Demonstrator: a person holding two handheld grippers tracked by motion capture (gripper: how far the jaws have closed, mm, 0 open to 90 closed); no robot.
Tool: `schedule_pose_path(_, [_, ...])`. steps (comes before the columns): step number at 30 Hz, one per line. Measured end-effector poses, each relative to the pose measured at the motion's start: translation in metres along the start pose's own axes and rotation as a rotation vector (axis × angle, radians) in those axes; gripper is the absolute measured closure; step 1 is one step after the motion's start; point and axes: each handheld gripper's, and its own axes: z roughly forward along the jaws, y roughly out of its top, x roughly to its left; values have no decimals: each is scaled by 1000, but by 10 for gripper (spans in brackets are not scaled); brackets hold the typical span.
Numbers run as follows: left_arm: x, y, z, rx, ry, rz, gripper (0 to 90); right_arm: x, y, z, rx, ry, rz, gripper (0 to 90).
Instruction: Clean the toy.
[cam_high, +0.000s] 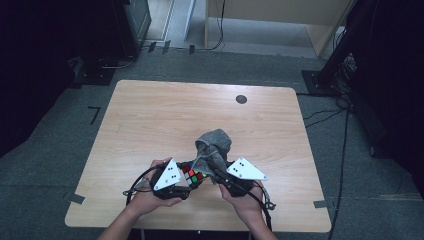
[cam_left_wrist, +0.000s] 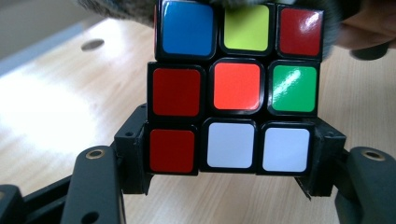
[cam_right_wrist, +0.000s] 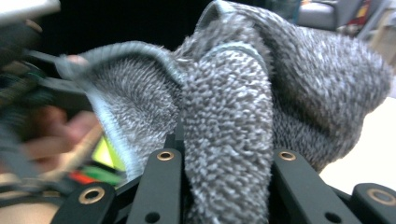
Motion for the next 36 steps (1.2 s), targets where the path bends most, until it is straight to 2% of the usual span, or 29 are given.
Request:
schedule_pose_path(2, [3, 0, -4, -50, -3, -25, 344, -7, -1, 1, 56, -54, -30, 750])
schedule_pose_path(3, [5, 1, -6, -66, -7, -40, 345, -11, -3, 1, 68, -66, -16, 750])
schedule_pose_path(4, [8, 2, -7, -65, -7, -48, 345, -16, -5, -1, 58, -60, 18, 750])
schedule_pose_path(5, [9, 1, -6, -52, 4, -44, 344, -18, -4, -4, 39, -48, 46, 750])
schedule_pose_path(6, [9, -1, -5, -30, 15, -36, 344, -18, -2, -7, 9, -32, 50, 750])
schedule_pose_path(8, [8, -3, -1, 8, 33, -26, 344, -10, 6, -12, -53, 38, 37, 749])
schedule_pose_path(9, [8, -4, 0, 11, 34, -26, 344, -5, 9, -12, -71, 73, 14, 748])
schedule_pose_path(11, [6, -2, -1, -7, 17, -22, 344, 5, 12, -9, -64, 118, -32, 748])
schedule_pose_path(12, [6, -2, -2, -12, 15, -23, 344, 8, 10, -7, -44, 104, -49, 749])
schedule_pose_path(14, [7, -3, -6, -41, -1, -31, 344, 3, 6, -5, -39, 78, -14, 750])
schedule_pose_path(16, [12, -2, -13, -112, -27, -68, 344, -9, 1, -5, -12, 29, 42, 753])
schedule_pose_path(17, [14, 0, -17, -145, -36, -85, 344, -15, -1, -6, -8, 20, 75, 754])
schedule_pose_path(18, [16, 1, -19, -172, -45, -104, 344, -20, -3, -6, -17, 31, 105, 754])
schedule_pose_path(20, [19, 0, -21, -199, -61, -124, 344, -20, -5, -5, -36, 88, 153, 753])
schedule_pose_path(22, [18, -1, -20, -204, -70, -128, 344, -11, -5, -1, -49, 176, 152, 752])
schedule_pose_path(23, [18, -2, -21, -215, -79, -135, 344, -5, -6, 2, -44, 195, 144, 757])
schedule_pose_path(24, [20, -2, -23, -227, -87, -147, 344, -1, -8, 4, -36, 194, 144, 756])
schedule_pose_path(26, [24, -2, -28, -259, -95, -177, 344, 0, -16, 10, -26, 261, 214, 755])
schedule_pose_path(27, [26, -1, -30, -277, -93, -195, 344, 0, -20, 13, -13, 301, 237, 753])
schedule_pose_path(28, [29, -1, -32, -293, -88, -216, 344, 2, -23, 17, 13, 333, 241, 752])
schedule_pose_path(30, [34, -2, -36, -322, -84, -259, 344, 7, -26, 22, 57, 360, 215, 751])
schedule_pose_path(32, [38, -3, -38, -350, -71, -311, 344, 13, -27, 25, 71, 393, 212, 751])
schedule_pose_path(35, [41, -5, -36, -375, -97, -386, 343, 25, -27, 29, 93, 456, 170, 750])
schedule_pose_path(36, [40, -5, -35, -370, -103, -388, 343, 30, -27, 30, 95, 474, 155, 750])
